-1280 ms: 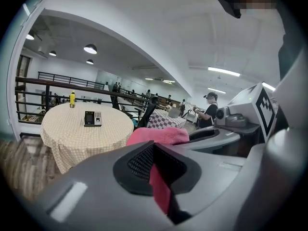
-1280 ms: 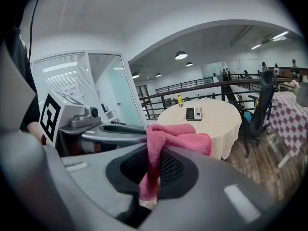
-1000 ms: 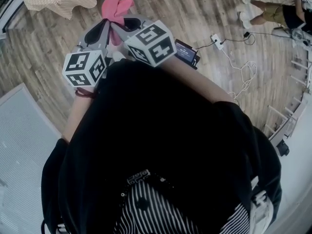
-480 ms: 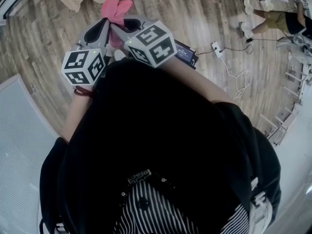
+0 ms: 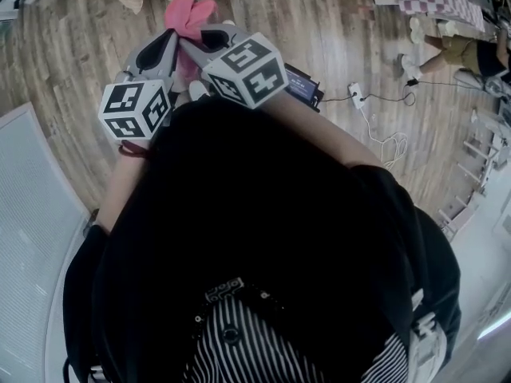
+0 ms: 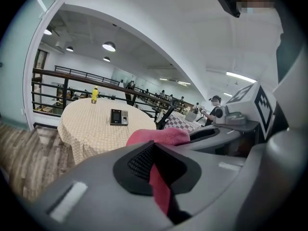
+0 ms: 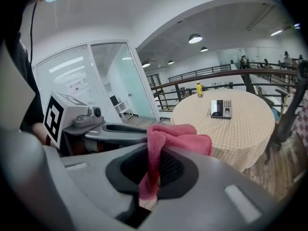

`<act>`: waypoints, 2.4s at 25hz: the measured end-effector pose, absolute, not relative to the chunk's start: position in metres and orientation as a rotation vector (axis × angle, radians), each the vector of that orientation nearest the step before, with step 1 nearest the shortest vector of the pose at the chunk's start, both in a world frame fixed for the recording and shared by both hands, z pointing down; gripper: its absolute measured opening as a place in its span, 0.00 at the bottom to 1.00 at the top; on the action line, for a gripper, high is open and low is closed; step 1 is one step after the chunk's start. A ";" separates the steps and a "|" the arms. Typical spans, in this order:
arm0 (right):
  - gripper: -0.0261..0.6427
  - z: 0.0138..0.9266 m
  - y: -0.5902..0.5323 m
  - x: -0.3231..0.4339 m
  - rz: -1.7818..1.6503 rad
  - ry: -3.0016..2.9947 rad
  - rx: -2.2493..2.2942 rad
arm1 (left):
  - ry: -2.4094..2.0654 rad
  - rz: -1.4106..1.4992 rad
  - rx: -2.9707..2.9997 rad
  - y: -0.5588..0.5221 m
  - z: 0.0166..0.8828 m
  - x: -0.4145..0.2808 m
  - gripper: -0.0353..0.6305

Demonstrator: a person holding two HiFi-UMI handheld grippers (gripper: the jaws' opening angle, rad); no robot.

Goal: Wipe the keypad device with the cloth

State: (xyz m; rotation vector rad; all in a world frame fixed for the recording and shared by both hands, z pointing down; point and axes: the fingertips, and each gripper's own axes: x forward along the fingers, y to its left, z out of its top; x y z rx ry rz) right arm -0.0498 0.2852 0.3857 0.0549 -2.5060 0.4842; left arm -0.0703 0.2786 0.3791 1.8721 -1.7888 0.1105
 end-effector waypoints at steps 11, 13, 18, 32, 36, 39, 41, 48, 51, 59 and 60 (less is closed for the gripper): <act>0.08 0.374 0.151 -0.104 0.481 -2.542 -0.036 | -1.891 0.127 1.806 0.147 0.369 -0.124 0.05; 0.08 0.365 0.125 -0.110 0.490 -2.553 -0.046 | -1.910 0.127 1.797 0.123 0.359 -0.130 0.05; 0.08 0.357 0.078 -0.123 0.500 -2.561 -0.102 | -1.937 0.159 1.769 0.076 0.350 -0.143 0.05; 0.08 0.371 -0.013 -0.133 0.636 -2.532 -0.308 | -2.028 0.239 1.564 -0.009 0.359 -0.149 0.05; 0.08 0.368 -0.022 -0.131 0.654 -2.527 -0.329 | -2.027 0.260 1.556 -0.017 0.355 -0.144 0.05; 0.08 0.366 -0.028 -0.135 0.640 -2.542 -0.349 | -2.044 0.266 1.547 -0.023 0.353 -0.148 0.05; 0.08 0.365 -0.027 -0.140 0.632 -2.551 -0.347 | -2.045 0.265 1.550 -0.023 0.352 -0.153 0.05; 0.08 0.357 -0.055 -0.128 0.669 -2.594 -0.185 | -1.946 0.329 1.709 -0.057 0.343 -0.146 0.05; 0.08 0.359 -0.074 -0.124 0.687 -2.607 -0.085 | -1.884 0.348 1.797 -0.077 0.344 -0.140 0.05; 0.08 0.360 -0.119 -0.128 0.667 -2.622 0.142 | -1.744 0.341 1.989 -0.126 0.346 -0.144 0.05; 0.08 0.360 -0.124 -0.130 0.665 -2.623 0.166 | -1.730 0.340 2.010 -0.131 0.346 -0.146 0.05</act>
